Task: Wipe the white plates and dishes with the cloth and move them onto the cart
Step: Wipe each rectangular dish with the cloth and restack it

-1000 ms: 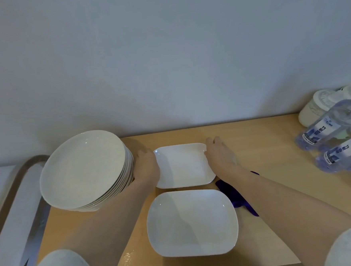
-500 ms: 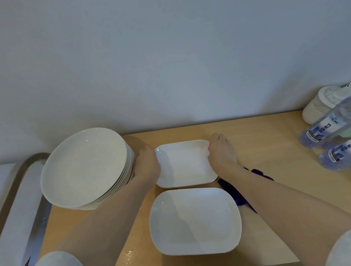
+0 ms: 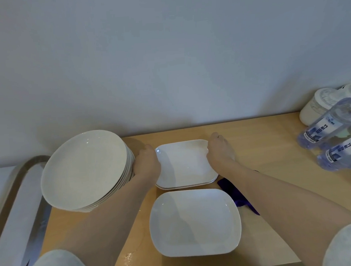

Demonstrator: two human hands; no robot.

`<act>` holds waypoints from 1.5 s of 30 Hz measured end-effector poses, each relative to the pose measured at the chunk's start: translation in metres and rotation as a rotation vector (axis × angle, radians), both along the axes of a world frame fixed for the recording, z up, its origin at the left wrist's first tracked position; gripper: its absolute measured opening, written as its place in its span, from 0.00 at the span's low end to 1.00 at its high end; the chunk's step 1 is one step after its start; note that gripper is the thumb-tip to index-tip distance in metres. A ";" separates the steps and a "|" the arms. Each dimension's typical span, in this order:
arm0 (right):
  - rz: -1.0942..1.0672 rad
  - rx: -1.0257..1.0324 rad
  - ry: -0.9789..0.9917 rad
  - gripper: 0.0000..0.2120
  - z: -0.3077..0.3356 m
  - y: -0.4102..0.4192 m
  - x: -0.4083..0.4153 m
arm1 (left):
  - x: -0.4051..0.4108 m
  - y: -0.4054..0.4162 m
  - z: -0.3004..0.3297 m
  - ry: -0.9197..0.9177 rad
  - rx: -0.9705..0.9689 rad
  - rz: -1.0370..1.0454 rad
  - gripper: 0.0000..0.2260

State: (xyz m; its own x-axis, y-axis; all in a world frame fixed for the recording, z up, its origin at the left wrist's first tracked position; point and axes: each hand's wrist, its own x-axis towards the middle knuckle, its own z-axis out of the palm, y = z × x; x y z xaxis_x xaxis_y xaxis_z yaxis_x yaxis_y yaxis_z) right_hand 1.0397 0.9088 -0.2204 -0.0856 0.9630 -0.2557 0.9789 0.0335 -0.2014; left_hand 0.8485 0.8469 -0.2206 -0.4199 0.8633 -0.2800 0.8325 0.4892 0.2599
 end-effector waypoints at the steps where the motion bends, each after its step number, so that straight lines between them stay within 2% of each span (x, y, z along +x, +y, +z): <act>1: 0.006 0.002 -0.003 0.15 0.001 -0.001 0.000 | 0.000 0.000 0.000 -0.003 0.003 0.000 0.11; 4: 0.011 0.010 0.010 0.15 0.004 -0.003 0.001 | 0.000 -0.002 0.002 -0.004 0.014 0.002 0.11; 11: 0.021 0.069 0.088 0.22 0.012 -0.007 0.008 | 0.000 -0.003 0.012 -0.022 0.078 -0.029 0.14; 19: 0.003 0.117 0.170 0.22 0.019 -0.017 0.017 | 0.004 -0.012 0.021 -0.085 0.158 -0.015 0.10; 24: 0.006 0.156 0.153 0.20 0.024 -0.033 0.021 | 0.011 -0.029 0.025 -0.087 0.194 -0.013 0.08; 31: 0.089 0.242 -0.032 0.16 0.033 -0.063 0.022 | 0.018 -0.055 0.035 -0.090 0.227 -0.008 0.06; 37: 0.097 0.282 -0.023 0.16 0.040 -0.093 0.027 | 0.025 -0.077 0.041 -0.063 0.238 -0.017 0.11; 45: 0.112 0.274 0.010 0.20 0.034 -0.131 0.033 | 0.034 -0.105 0.043 -0.055 0.199 0.012 0.10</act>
